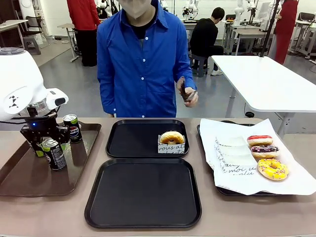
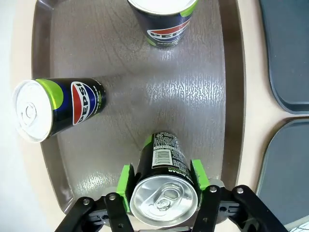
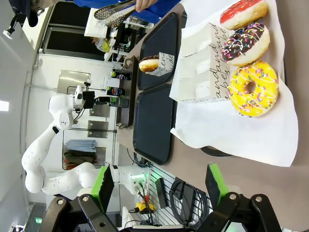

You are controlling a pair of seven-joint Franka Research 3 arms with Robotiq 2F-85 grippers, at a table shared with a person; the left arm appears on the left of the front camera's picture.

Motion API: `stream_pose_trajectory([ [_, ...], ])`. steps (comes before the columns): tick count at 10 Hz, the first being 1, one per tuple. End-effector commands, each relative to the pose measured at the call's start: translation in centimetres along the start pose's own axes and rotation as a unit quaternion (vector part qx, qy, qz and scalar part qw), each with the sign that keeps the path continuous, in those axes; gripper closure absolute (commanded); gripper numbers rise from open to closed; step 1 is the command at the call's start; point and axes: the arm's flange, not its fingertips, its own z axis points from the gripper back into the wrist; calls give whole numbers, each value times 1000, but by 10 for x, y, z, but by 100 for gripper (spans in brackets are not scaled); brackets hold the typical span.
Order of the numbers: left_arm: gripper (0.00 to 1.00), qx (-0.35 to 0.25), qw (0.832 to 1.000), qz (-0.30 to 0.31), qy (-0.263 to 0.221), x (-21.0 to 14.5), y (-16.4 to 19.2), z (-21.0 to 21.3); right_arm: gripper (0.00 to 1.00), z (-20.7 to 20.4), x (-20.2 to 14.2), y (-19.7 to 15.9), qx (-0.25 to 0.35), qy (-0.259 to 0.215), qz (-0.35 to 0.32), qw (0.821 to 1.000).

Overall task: Set up donuts and drinks on trays.
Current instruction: Pick up one Pepsi coke and place it on the Flat Tray.

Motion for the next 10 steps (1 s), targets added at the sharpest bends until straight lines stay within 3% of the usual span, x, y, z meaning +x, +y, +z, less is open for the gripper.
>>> stream_pose_trajectory([
  [1,61,13,1000,15,-3,0,-1,11,0,0,1,-1,9,-4,5,1000],
  [2,88,3,1000,15,-17,-1,-1,27,0,0,1,-1,9,-4,5,1000],
  [3,79,18,999,11,-37,-3,-1,53,0,0,1,-1,9,-4,5,1000],
  [7,79,32,998,-21,-43,-22,1,153,0,0,1,-1,9,-4,5,1000],
  [8,79,52,997,-8,-56,-25,6,159,0,0,1,-1,9,-4,5,1000],
  [10,79,20,999,-6,-43,-20,-1,140,0,0,1,-1,9,-4,5,1000],
])
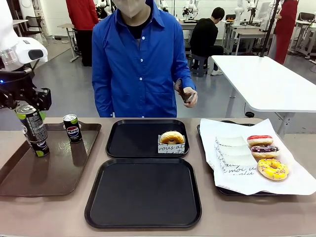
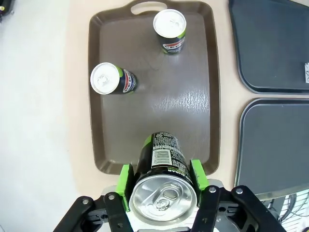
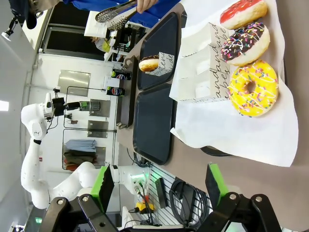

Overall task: Set up donuts and drinks on trays.
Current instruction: Pick up one Pepsi coke and place it on the Flat Tray.

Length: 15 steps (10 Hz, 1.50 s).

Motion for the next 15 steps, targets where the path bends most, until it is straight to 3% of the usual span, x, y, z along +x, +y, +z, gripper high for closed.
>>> stream_pose_trajectory([
  [1,79,-9,1000,1,-2,6,-3,-13,0,0,1,-1,9,-4,5,1000],
  [3,79,-9,1000,1,-2,6,-3,-13,0,0,1,-1,9,-4,5,1000],
  [4,41,-1,1000,-2,9,3,-2,-15,0,0,1,-1,9,-4,5,1000],
  [7,41,1,997,-66,32,42,-99,-26,0,0,1,-1,9,-4,5,1000],
  [10,41,-15,996,-82,33,41,-156,-38,0,0,1,-1,9,-4,5,1000],
  [12,41,-30,994,-96,46,44,-185,-43,0,0,1,-1,9,-4,5,1000],
  [15,41,-30,993,-105,50,37,-176,-46,0,0,1,-1,9,-4,5,1000],
])
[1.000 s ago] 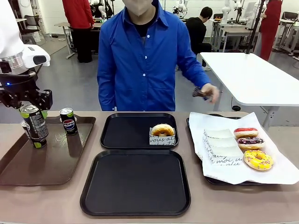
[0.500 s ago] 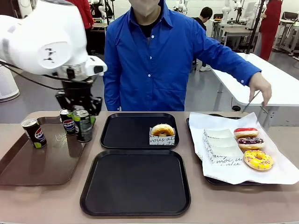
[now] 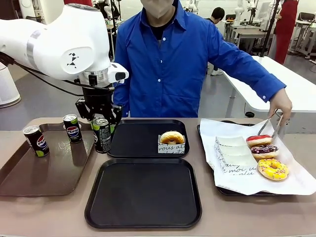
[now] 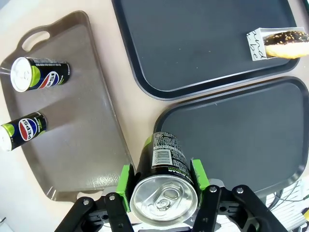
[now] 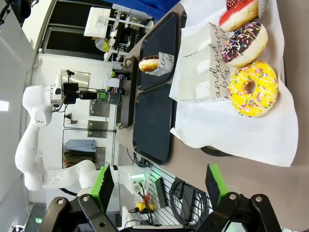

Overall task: Set up donuts and drinks on trays.
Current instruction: Pick up one Pepsi coke and place it on the Flat Tray.

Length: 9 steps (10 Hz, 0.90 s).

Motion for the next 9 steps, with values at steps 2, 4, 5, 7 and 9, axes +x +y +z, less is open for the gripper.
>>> stream_pose_trajectory([
  [2,41,3,1000,4,-6,-3,6,4,0,0,1,-1,10,-5,5,1000],
  [4,41,-37,999,1,20,19,-6,-1,0,0,1,-1,10,-5,5,1000],
  [5,41,-52,998,-3,32,45,-17,-3,0,0,1,-1,10,-5,5,1000],
  [7,41,-79,995,-9,58,76,-36,-6,0,0,1,-1,10,-5,5,1000],
  [9,41,-90,995,-1,47,95,-49,-14,0,0,1,-1,10,-5,5,1000],
])
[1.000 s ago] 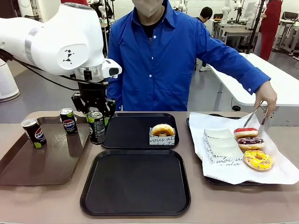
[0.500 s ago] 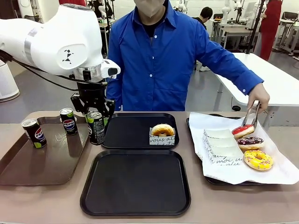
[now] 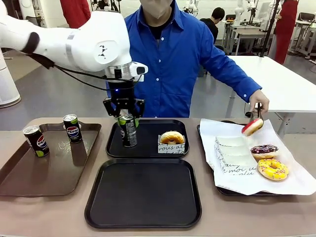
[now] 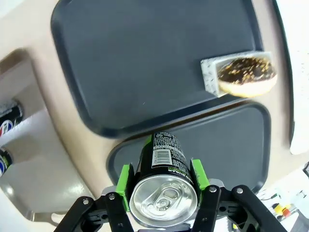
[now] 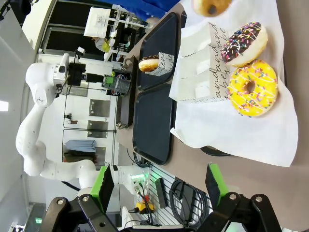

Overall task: Set up donuts and drinks on trays.
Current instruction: Pick up one Pepsi coke and place it on the Flat Tray.

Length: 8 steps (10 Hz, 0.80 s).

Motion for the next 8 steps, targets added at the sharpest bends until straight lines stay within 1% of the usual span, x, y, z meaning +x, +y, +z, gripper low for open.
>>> stream_pose_trajectory([
  [1,41,-3,1000,1,-7,19,-10,2,0,0,1,-1,10,-4,5,1000],
  [3,41,0,1000,6,-21,42,-9,-13,0,0,1,-1,10,-4,5,1000],
  [4,41,2,1000,9,-23,41,0,-24,0,0,1,-1,10,-4,5,1000],
  [5,41,0,999,9,-31,27,12,-14,0,0,1,-1,10,-4,5,1000],
  [6,41,-5,999,29,-13,-3,34,26,0,0,1,-1,10,-4,5,1000],
  [7,41,-38,998,8,-47,-36,59,70,0,0,1,-1,10,-4,5,1000],
  [8,41,-44,997,10,-59,-57,83,97,0,0,1,-1,10,-4,5,1000],
])
